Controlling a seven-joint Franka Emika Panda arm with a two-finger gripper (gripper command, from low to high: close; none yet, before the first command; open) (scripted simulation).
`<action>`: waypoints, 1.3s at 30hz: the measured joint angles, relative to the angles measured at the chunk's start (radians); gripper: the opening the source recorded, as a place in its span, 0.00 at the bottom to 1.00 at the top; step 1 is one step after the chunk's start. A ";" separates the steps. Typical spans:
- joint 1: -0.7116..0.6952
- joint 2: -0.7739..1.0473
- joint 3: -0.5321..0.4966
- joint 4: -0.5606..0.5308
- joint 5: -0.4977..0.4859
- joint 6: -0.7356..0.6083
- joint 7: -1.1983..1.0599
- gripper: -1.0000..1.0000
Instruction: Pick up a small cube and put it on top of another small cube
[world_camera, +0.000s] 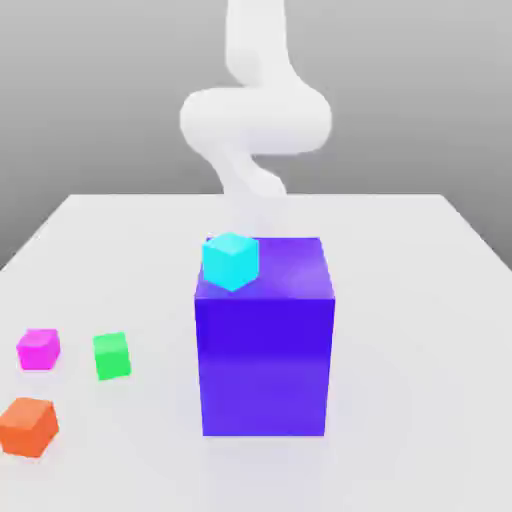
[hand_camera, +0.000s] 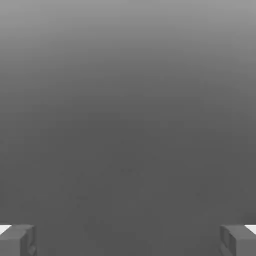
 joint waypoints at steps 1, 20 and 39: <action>-0.015 0.035 -0.020 -0.015 -0.021 0.019 -0.025 0.50; -0.250 0.660 -0.516 -0.278 -0.016 0.368 -0.723 0.50; -0.599 1.055 -0.236 -0.296 0.509 0.589 -1.303 0.00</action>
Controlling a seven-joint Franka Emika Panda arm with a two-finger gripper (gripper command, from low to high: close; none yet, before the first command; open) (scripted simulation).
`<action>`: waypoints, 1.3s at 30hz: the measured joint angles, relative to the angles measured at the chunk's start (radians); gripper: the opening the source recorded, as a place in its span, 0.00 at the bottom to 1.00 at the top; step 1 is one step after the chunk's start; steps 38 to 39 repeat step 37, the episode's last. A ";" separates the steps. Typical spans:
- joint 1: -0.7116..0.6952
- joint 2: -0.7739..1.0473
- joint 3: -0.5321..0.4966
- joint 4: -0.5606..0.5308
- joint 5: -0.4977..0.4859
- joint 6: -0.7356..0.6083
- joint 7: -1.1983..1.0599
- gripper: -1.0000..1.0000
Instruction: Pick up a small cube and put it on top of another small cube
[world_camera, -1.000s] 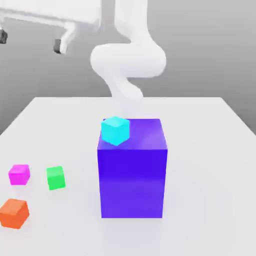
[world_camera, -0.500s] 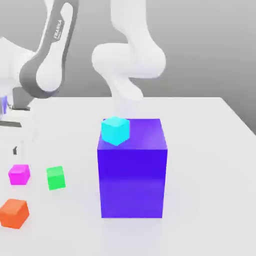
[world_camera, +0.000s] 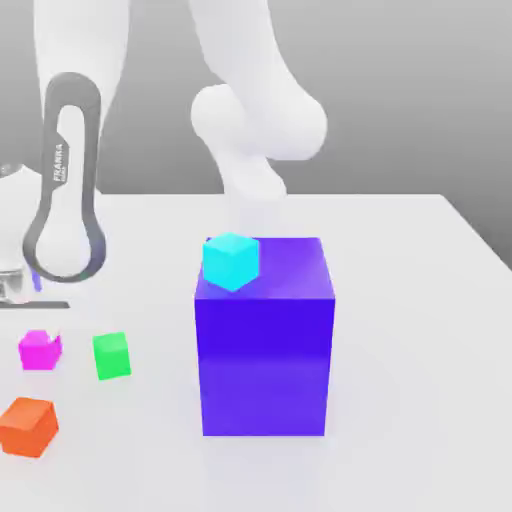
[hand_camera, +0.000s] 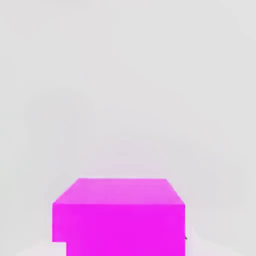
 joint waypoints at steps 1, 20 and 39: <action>0.024 -0.029 -0.032 -0.009 -0.035 -0.020 0.027 0.00; 0.236 -0.594 -0.149 -0.308 -0.661 -0.248 -0.122 0.00; 0.468 -0.357 -0.237 -0.294 -0.166 -0.089 -0.478 0.00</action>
